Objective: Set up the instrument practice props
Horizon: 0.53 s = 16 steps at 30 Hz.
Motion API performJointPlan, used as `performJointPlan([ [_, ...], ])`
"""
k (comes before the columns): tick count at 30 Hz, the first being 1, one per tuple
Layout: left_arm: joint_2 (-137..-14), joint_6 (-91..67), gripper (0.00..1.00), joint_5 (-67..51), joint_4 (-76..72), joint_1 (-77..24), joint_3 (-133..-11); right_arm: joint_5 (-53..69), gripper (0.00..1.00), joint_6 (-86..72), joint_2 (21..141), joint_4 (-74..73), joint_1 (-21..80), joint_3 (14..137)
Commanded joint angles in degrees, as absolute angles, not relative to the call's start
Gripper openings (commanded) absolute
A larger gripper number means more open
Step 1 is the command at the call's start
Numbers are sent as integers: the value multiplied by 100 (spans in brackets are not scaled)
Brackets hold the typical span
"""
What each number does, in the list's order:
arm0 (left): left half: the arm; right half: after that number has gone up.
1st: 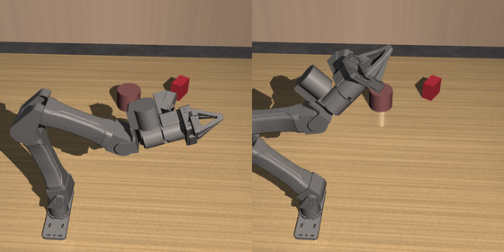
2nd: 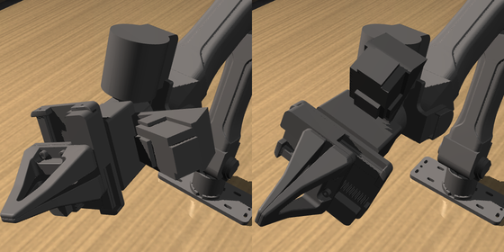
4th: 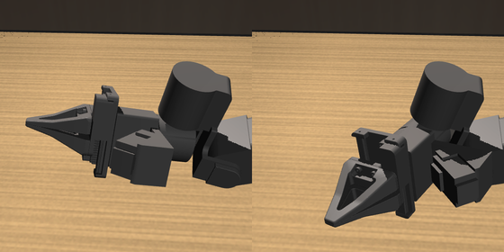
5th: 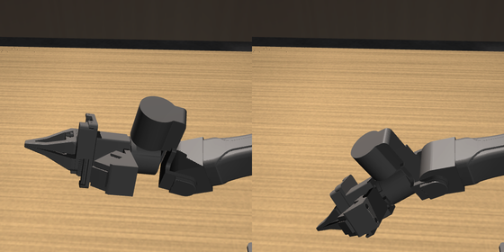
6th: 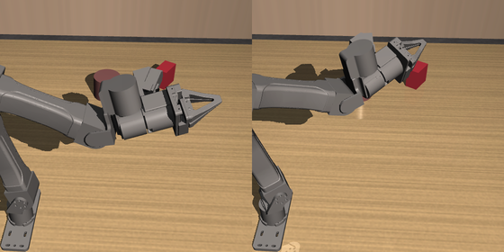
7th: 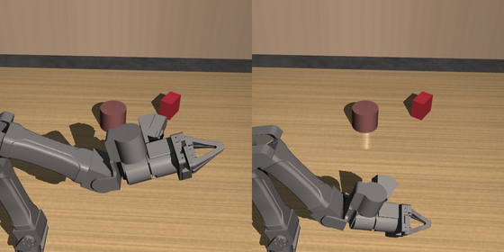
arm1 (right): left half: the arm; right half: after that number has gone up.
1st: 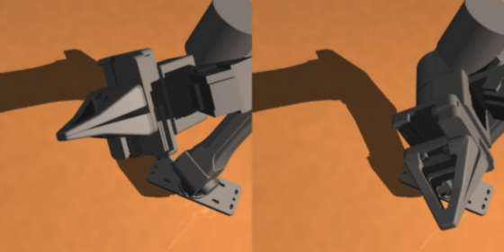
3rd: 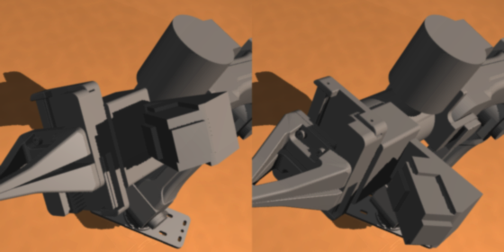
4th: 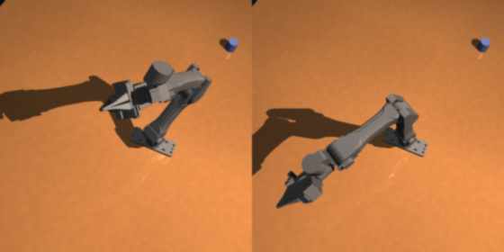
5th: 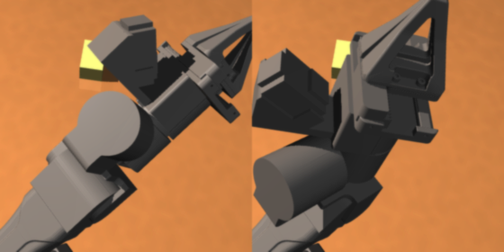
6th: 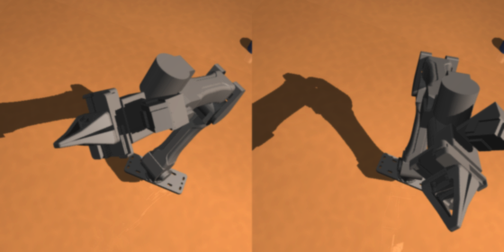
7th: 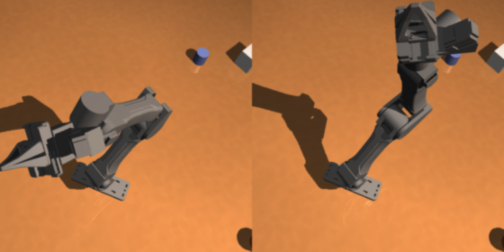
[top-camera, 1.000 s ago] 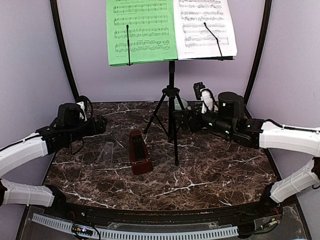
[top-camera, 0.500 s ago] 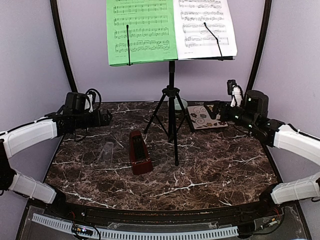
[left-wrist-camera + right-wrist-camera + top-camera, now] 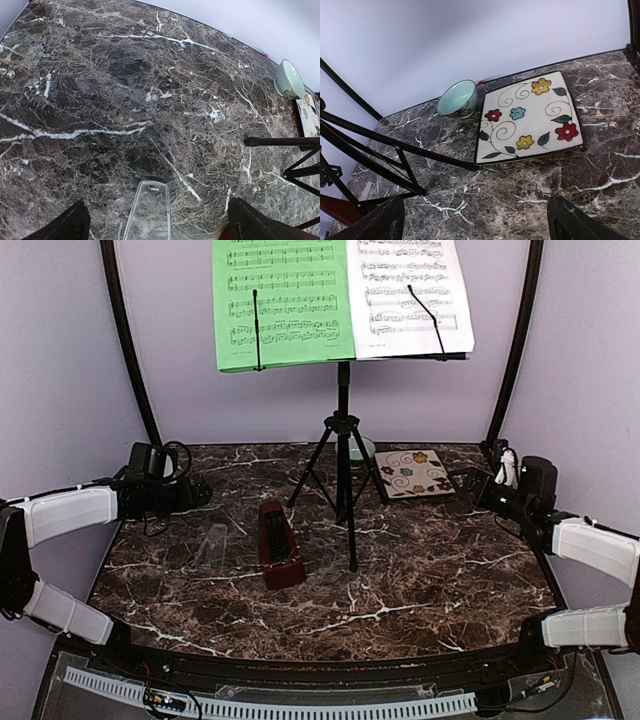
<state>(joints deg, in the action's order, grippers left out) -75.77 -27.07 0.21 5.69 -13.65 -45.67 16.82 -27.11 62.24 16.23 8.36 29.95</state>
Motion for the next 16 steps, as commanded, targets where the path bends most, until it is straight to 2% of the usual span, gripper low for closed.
performJointPlan([
  [1,-7511,-2898,99,-10,430,-1346,-4348,2082,100,-3071,6165,2381,558,2569],
  [16,-7344,-2919,99,110,507,-1349,-4285,2232,100,-3173,6200,2600,457,2372],
])
